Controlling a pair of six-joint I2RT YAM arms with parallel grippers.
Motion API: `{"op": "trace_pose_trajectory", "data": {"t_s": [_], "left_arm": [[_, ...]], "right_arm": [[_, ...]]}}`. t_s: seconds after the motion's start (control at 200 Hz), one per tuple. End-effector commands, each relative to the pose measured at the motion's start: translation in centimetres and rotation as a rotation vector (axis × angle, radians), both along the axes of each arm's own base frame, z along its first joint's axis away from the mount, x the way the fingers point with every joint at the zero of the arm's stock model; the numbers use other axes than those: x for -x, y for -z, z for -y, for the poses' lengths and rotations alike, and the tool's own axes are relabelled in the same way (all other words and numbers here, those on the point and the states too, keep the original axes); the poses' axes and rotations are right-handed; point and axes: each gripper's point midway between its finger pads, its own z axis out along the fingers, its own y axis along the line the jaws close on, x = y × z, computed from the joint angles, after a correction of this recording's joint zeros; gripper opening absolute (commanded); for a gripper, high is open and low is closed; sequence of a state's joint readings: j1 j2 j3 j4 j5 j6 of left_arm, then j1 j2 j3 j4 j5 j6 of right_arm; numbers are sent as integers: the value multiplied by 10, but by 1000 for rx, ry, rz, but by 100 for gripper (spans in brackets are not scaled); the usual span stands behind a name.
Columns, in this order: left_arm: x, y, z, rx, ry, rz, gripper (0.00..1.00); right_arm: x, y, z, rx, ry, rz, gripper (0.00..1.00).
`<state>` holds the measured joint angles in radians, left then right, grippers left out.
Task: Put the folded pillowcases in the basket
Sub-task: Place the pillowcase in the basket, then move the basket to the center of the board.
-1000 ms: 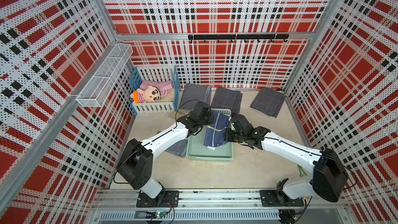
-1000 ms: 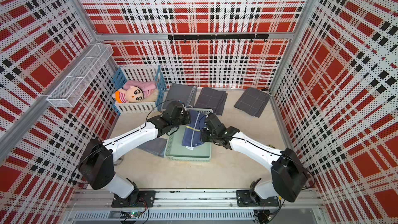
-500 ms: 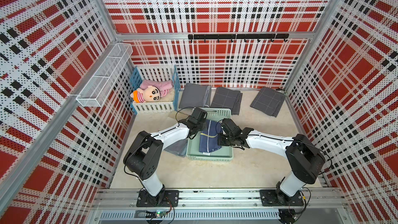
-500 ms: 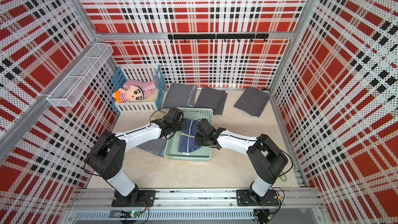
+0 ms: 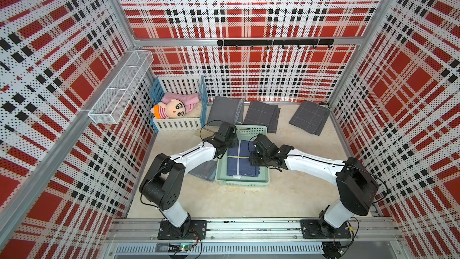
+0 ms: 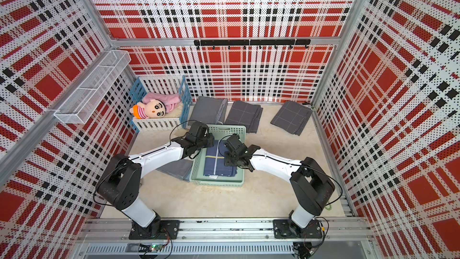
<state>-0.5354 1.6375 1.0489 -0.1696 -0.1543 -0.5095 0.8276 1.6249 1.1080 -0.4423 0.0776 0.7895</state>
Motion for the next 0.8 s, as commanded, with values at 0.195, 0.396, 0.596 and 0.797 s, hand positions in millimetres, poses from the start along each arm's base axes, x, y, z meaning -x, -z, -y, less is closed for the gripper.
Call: {"op": "trace_pose_trajectory", "data": {"t_s": [0.195, 0.396, 0.596, 0.797], "left_arm": [[21, -20, -55, -92, -184, 6, 50], [46, 26, -70, -115, -165, -136, 49], [58, 68, -69, -153, -134, -248, 43], [58, 53, -35, -162, -45, -195, 4]], "right_arm": [[-2, -37, 25, 108, 37, 108, 57], [-6, -41, 28, 132, 29, 129, 59], [-11, -44, 34, 137, 40, 139, 59], [-14, -47, 51, 157, 68, 149, 59]]}}
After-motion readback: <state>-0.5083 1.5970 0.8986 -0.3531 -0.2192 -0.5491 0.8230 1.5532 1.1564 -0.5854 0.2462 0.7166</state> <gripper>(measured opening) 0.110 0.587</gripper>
